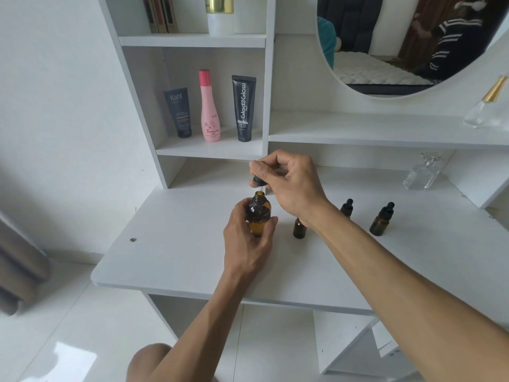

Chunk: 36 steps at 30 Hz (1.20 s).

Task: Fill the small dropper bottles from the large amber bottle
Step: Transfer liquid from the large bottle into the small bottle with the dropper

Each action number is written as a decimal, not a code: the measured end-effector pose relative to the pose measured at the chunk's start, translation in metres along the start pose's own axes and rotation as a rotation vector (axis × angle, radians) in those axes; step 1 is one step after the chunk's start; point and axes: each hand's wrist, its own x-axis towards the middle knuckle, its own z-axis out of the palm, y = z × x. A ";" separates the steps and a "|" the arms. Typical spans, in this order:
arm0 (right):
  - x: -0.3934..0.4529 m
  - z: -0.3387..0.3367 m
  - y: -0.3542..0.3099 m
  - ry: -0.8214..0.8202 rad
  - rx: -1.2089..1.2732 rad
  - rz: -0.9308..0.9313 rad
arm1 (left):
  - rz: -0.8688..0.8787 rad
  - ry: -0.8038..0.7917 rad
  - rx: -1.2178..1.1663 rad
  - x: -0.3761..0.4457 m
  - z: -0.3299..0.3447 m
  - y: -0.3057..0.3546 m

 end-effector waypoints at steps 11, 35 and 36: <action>0.000 -0.001 -0.004 0.022 0.076 0.008 | 0.004 -0.012 0.004 0.000 0.000 0.002; 0.010 -0.058 -0.026 0.271 0.273 0.007 | -0.023 -0.010 0.008 0.000 0.000 0.002; 0.008 -0.063 -0.023 0.282 0.269 0.016 | -0.024 -0.010 0.013 0.000 -0.001 0.001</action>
